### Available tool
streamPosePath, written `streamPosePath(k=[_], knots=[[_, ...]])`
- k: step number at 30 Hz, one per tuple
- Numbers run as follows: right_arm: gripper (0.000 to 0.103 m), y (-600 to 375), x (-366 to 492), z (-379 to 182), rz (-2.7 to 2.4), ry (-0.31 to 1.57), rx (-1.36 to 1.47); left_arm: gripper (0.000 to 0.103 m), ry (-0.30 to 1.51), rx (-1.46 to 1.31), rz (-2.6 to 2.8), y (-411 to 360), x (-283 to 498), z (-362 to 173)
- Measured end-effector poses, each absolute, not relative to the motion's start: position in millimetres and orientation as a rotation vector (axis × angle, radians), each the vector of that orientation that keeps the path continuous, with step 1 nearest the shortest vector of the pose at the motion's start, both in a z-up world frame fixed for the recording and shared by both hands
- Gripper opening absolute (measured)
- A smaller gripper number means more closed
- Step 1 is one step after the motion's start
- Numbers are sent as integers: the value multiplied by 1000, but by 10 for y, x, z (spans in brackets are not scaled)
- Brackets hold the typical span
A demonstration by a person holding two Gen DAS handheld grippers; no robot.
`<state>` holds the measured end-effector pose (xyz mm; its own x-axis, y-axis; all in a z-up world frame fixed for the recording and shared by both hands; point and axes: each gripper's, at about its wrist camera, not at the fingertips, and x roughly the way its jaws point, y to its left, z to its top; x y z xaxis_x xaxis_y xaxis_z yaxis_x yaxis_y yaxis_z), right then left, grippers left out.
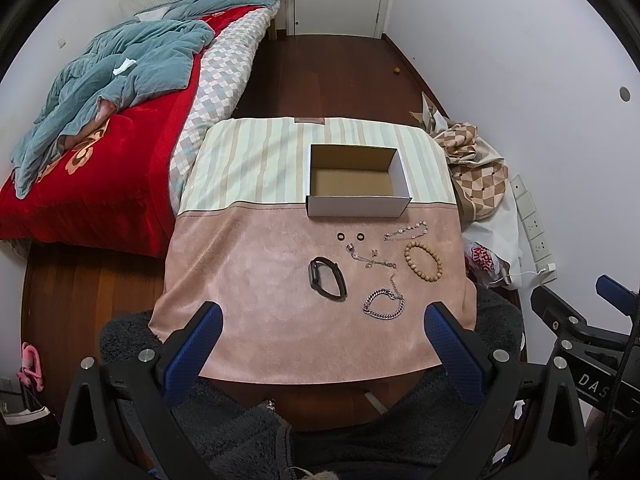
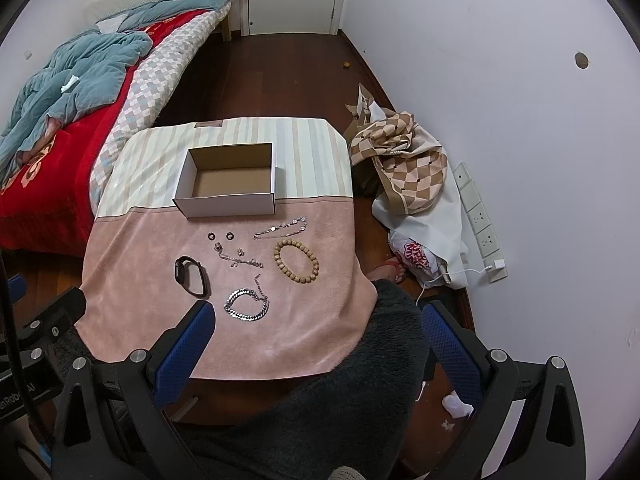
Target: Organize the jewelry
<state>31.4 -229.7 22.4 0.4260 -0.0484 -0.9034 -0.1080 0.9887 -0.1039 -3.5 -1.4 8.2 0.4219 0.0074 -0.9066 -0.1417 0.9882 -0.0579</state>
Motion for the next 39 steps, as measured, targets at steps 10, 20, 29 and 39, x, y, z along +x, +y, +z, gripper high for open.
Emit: streamPosePath(k=[10,20,29,39], knots=[[103,-2280,294,242,39,1127,-155,103,1129,-132,93,-21,-48,85],[103,-2271,284,256,41,1124,-156,103,1126,-133,94,-27,-56,99],[103,-2268,282,258,40,1125,-157,103,1126,-135,94,-34,-67,125],[103,-2272,279,285,41,1125,-158,103,1126,-135,91,-36,-78,146]])
